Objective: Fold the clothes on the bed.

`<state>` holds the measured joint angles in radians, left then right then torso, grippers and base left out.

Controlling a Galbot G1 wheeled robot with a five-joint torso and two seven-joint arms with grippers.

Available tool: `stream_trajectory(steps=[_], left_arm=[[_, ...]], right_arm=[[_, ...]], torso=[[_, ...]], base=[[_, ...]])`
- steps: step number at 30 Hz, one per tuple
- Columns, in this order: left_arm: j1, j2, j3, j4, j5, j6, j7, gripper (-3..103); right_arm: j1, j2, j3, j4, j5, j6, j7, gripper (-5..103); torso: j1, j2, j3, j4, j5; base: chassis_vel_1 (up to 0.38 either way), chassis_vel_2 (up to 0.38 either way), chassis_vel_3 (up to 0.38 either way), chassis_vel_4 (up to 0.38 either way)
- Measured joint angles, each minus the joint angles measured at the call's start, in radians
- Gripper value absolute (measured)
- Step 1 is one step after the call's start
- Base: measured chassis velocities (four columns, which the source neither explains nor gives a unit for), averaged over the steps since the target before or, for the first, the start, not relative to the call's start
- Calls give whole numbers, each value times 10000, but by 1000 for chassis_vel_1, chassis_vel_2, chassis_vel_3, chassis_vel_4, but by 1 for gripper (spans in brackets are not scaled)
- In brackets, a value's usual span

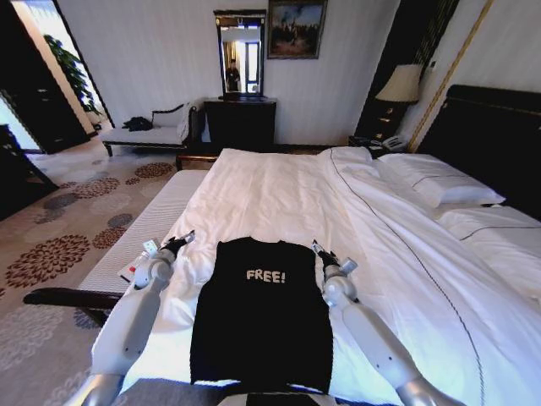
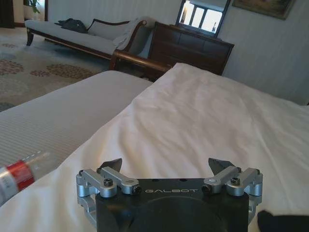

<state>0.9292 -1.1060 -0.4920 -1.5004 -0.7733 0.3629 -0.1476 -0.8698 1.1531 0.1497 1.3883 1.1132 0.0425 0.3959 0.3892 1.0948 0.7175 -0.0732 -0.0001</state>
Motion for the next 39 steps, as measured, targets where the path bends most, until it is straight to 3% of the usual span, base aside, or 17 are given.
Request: stream_trajectory(steps=[8,10,12,14,25,27,33,36,39], left_arm=[[380,-14,-91,-251,77,-2,-96,100],[399,-14,-91,-291,73,-2,-109,100],[474,3,-70,-401,48,-3,-134,100],[505,13,-70,-429,43,-3,-138,100],[678,35,-46,-625,-91,49,-168,100],[671,31,-33,-622,-91,57,-168,100],[606,6,73,-537,-91,70,-170,100],[509,-6,133,-475,-103,71,-170,100],[285,-20,285,-317,-135,74,-170,100]], right_arm=[[52,389,64,-558,-7,-40,-274,101],[4,392,121,-585,-19,-36,-289,96],[-98,384,244,-618,-70,31,-321,85],[-113,384,265,-626,-83,52,-327,85],[-152,424,273,-777,-331,204,-513,36],[-153,429,262,-798,-375,219,-548,36],[-121,437,195,-903,-504,365,-766,9],[-82,438,188,-943,-537,513,-857,2],[-31,440,208,-949,-629,789,-1050,1]], torso=[[0,0,0,0,0],[0,0,0,-3,0],[0,1,-1,-6,1],[-1,1,0,-6,1],[0,0,0,-2,1],[0,0,0,-3,1],[-1,0,-1,-2,1],[0,0,0,-2,2],[0,0,0,-1,2]], base=[[0,0,0,0],[0,0,0,0],[0,0,0,0],[0,0,0,0],[0,0,0,0],[0,0,0,0],[0,0,0,0],[0,0,0,0],[0,0,0,0]])
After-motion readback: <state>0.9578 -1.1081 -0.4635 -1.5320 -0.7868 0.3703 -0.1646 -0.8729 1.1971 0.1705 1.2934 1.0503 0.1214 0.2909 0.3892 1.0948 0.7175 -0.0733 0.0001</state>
